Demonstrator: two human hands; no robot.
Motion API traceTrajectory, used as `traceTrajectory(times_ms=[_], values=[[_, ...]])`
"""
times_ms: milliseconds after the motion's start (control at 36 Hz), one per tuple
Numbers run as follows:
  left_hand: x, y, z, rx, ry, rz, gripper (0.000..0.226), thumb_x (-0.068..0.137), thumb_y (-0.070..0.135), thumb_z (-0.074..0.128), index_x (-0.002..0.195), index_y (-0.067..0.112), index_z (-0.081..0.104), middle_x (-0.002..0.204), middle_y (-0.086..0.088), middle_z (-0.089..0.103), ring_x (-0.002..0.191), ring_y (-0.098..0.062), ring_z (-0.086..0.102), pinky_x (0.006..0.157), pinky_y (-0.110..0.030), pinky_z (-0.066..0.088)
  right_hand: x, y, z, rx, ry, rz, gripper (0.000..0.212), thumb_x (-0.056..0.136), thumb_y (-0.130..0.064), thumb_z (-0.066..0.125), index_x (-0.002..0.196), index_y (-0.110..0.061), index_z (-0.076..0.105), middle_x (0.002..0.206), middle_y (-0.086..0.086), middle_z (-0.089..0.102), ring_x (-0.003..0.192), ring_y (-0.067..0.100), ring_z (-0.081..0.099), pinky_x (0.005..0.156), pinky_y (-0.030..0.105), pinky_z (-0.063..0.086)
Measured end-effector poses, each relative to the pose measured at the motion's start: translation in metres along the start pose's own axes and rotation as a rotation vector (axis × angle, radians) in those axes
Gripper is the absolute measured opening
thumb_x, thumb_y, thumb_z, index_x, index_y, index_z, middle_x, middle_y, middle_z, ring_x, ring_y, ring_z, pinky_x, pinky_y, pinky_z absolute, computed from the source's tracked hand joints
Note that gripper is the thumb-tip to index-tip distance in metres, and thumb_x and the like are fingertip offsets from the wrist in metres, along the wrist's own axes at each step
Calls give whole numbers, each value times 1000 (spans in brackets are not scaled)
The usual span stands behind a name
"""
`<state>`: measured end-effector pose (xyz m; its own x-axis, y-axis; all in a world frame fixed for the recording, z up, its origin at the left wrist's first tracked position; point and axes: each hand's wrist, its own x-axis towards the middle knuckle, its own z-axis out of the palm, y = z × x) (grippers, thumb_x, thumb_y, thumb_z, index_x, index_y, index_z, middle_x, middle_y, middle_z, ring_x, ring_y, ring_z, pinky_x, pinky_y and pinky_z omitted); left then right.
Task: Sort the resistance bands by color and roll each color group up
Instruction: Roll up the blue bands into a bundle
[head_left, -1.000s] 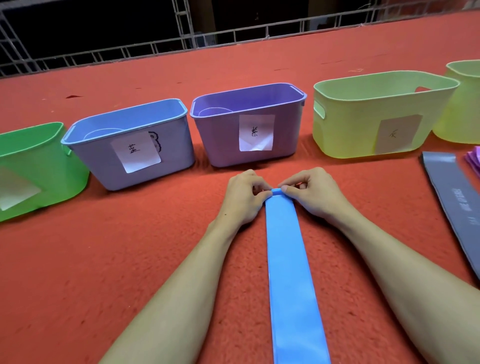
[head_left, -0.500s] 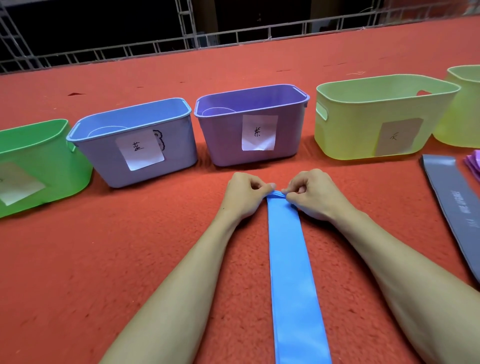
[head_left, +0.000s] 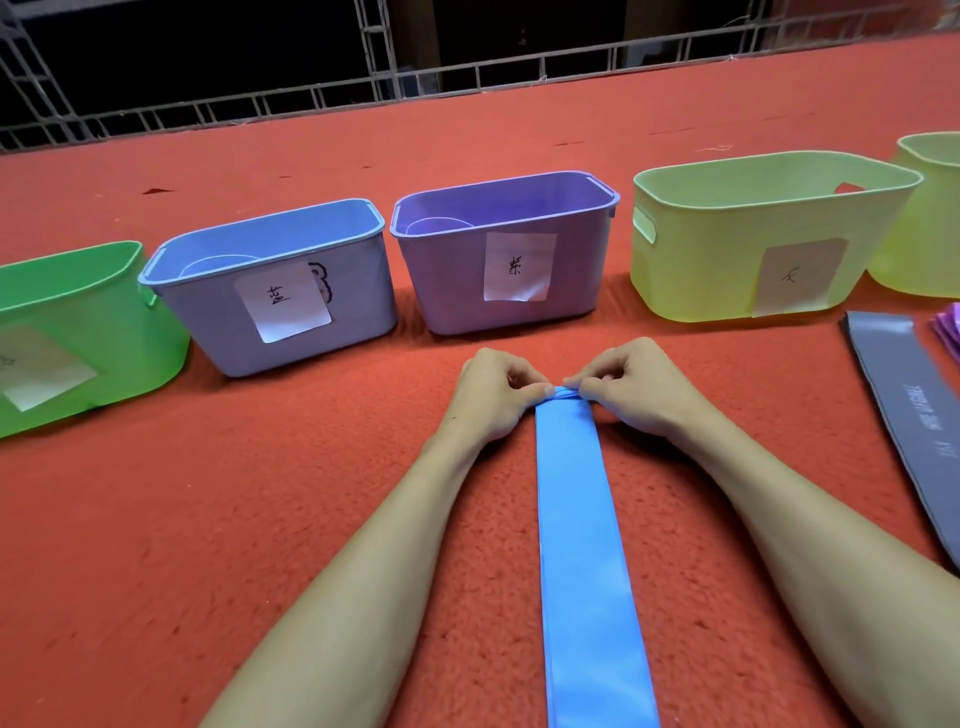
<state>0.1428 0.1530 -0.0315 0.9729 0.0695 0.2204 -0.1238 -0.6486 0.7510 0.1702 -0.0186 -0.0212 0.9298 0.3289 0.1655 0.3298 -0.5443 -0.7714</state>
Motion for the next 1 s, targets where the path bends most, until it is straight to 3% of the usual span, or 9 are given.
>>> traceTrajectory(times_ms=[111, 194, 333, 444, 500, 556, 694, 1000], values=[[0, 1, 0, 42, 0, 36, 4, 79, 16, 76, 82, 15, 78, 67, 7, 62, 59, 2, 49, 57, -10, 34, 4, 4, 1, 58, 81, 27, 14, 83, -25, 69, 76, -17, 78, 76, -7, 74, 72, 1, 60, 74, 27, 48], [-1, 2, -1, 56, -2, 52, 4, 79, 15, 76, 83, 15, 78, 67, 10, 61, 60, 3, 49, 57, -7, 32, 4, 3, 2, -1, 123, 22, 19, 86, -28, 69, 75, -14, 77, 61, -9, 66, 57, -2, 51, 61, 21, 43], [-2, 2, -2, 51, -10, 58, 4, 79, 15, 76, 82, 16, 78, 71, 7, 64, 60, 3, 50, 57, -6, 33, 2, 0, 0, -25, 60, 42, 7, 81, -20, 74, 81, -14, 78, 33, -18, 45, 38, -2, 45, 42, 12, 30], [-1, 2, -3, 20, -36, 46, 4, 78, 13, 76, 79, 18, 77, 66, 7, 63, 54, 3, 49, 54, -8, 34, 0, -4, -4, -44, -8, 12, 17, 82, -16, 73, 98, -10, 76, 32, -25, 41, 41, -10, 46, 44, 9, 32], [-1, 2, -3, -1, -36, 41, 8, 78, 13, 77, 75, 20, 75, 69, -2, 68, 55, 0, 47, 53, -9, 34, -2, -8, -5, -86, -46, -7, 17, 85, -15, 70, 101, -10, 75, 29, -25, 37, 40, -12, 45, 44, 7, 32], [-1, 1, -2, -16, -30, 39, 14, 77, 13, 78, 70, 24, 72, 72, -8, 70, 57, -5, 47, 53, -11, 35, -3, -11, -6, -114, -66, -20, 15, 86, -14, 68, 99, -10, 76, 28, -24, 37, 38, -12, 44, 42, 7, 31], [0, -1, 0, -47, -48, 20, 20, 76, 13, 78, 65, 27, 68, 61, 3, 59, 55, -4, 43, 56, -14, 34, -5, -14, -6, -140, -64, -27, 12, 84, -13, 71, 94, -11, 78, 29, -24, 39, 39, -11, 45, 41, 8, 31], [0, -2, -2, -97, -81, 1, 22, 73, 7, 79, 65, 24, 67, 54, 6, 50, 48, -2, 37, 49, -17, 31, -10, -18, -7, -136, -48, -54, 8, 81, -10, 73, 88, -12, 76, 31, -26, 40, 42, -12, 46, 44, 8, 33]])
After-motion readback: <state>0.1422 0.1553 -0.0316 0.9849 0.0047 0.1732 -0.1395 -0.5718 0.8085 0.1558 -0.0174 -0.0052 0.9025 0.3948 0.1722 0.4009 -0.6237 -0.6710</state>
